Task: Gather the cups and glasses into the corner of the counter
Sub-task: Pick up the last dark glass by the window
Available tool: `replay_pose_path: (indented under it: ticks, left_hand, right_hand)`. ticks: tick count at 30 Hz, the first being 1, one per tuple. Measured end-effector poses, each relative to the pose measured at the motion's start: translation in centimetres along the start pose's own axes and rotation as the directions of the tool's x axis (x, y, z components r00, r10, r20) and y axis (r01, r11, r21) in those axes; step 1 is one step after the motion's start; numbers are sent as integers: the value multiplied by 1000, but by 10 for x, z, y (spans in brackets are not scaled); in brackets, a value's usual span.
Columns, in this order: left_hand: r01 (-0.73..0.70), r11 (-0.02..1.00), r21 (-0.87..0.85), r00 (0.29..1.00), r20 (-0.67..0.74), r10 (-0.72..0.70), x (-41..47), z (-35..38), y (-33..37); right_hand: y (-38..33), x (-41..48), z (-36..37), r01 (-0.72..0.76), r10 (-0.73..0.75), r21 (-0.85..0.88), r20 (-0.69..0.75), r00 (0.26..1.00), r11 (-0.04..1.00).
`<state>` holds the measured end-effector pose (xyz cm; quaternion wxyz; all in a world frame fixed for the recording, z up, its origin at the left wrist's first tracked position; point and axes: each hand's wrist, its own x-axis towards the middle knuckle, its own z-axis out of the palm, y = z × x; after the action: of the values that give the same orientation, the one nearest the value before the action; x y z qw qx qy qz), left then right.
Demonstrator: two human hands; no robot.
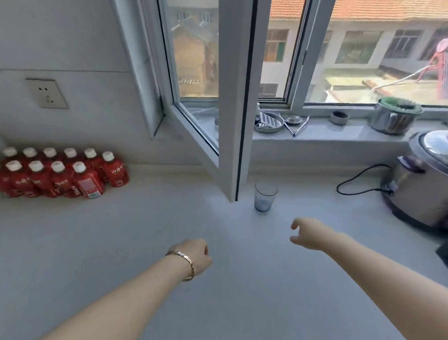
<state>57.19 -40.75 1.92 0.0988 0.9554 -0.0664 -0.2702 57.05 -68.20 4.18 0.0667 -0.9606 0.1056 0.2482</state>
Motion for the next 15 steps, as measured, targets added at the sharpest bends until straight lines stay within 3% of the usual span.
replay_pose_path:
  ticks: [7,15]
  left_hand:
    - [95,992,-84,995,20,-93,36,15,-16]
    - [376,866,-330,923,54,-380,27,38,-24]
  right_hand:
    - [-12,98,-30,20,-16,32,-141,990,999]
    - [-26,181,-36,248,-248,63,-7,969,967]
